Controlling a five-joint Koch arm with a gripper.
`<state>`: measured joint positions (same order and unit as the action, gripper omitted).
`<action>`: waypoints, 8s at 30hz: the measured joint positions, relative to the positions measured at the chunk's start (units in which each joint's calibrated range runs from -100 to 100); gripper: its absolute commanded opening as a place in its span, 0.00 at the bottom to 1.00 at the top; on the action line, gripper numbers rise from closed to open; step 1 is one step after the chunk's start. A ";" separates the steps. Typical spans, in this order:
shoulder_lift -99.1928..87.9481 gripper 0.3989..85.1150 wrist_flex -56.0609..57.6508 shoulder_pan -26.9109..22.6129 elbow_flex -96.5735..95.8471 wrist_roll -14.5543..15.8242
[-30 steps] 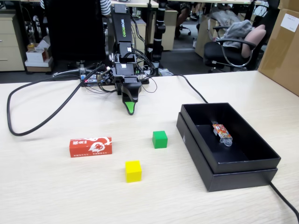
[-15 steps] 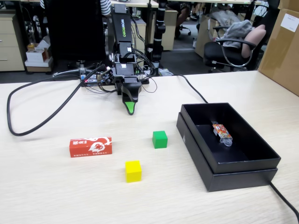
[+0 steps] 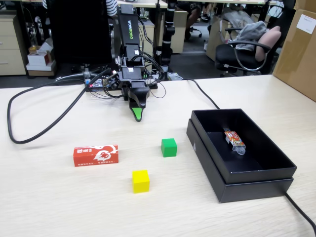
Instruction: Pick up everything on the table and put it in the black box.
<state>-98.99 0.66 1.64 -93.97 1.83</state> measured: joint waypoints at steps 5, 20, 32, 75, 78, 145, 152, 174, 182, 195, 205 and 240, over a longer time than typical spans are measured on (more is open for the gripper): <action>0.13 0.57 0.00 0.00 0.00 0.00; 0.00 0.57 0.00 0.00 0.00 0.00; 0.13 0.57 0.00 0.00 0.00 0.00; 0.00 0.57 0.00 -0.05 0.00 0.00; 0.00 0.58 0.00 -0.20 0.00 0.00; 17.23 0.59 74.10 -4.35 62.37 4.40; 34.33 0.60 74.34 -4.79 72.42 4.64; 74.48 0.60 74.34 -5.27 99.36 7.08; 89.30 0.60 74.26 -4.54 106.12 7.33; 103.86 0.59 74.18 -4.74 112.88 8.21; 107.03 0.56 74.18 -5.47 112.88 8.74; 109.06 0.19 74.10 -4.10 116.99 8.99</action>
<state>10.07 74.75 -2.47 23.01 10.82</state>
